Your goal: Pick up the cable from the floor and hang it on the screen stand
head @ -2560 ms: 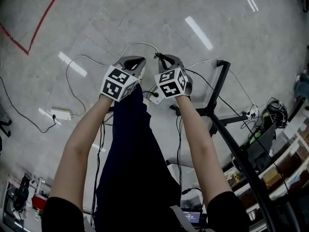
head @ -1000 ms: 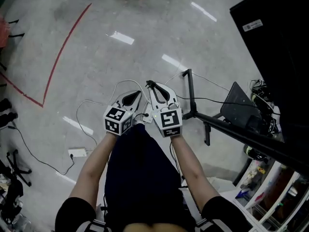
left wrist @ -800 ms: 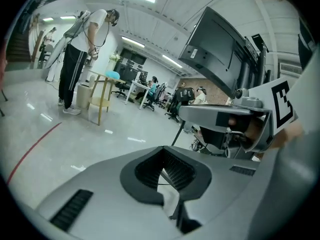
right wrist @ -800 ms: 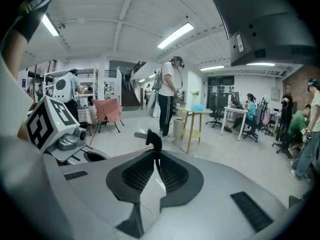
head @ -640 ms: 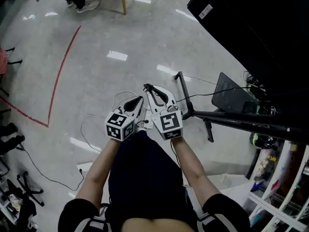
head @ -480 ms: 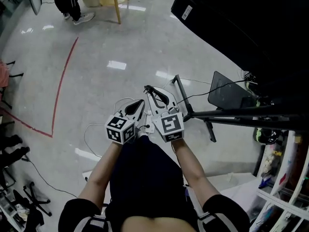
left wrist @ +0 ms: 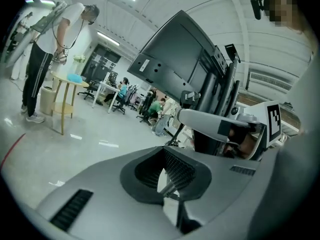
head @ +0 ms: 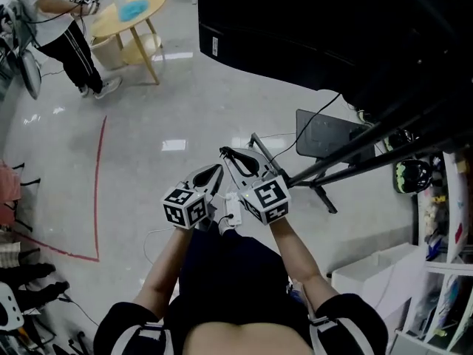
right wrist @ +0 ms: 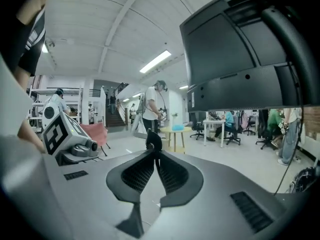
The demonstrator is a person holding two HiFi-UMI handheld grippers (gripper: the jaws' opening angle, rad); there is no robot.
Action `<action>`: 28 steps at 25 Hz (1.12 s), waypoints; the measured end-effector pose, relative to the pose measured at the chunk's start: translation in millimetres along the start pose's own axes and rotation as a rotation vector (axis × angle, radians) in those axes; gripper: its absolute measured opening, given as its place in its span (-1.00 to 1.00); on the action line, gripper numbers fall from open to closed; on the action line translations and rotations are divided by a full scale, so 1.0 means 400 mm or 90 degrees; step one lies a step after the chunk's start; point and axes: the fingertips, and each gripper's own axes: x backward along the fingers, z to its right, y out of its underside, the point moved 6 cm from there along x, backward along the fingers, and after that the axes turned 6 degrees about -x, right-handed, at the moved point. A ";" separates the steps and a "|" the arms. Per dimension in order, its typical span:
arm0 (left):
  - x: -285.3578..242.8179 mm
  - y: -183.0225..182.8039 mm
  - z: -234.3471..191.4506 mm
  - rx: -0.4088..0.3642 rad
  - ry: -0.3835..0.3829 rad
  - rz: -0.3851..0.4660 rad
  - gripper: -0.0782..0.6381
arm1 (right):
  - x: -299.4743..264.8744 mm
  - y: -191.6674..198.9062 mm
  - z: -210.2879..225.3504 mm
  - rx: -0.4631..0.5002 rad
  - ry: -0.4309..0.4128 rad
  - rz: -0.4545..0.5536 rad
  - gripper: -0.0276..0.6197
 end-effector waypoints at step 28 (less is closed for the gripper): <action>-0.188 -0.299 0.180 -0.076 0.375 -0.034 -0.76 | 0.239 -0.230 0.173 -0.091 0.287 0.146 -0.74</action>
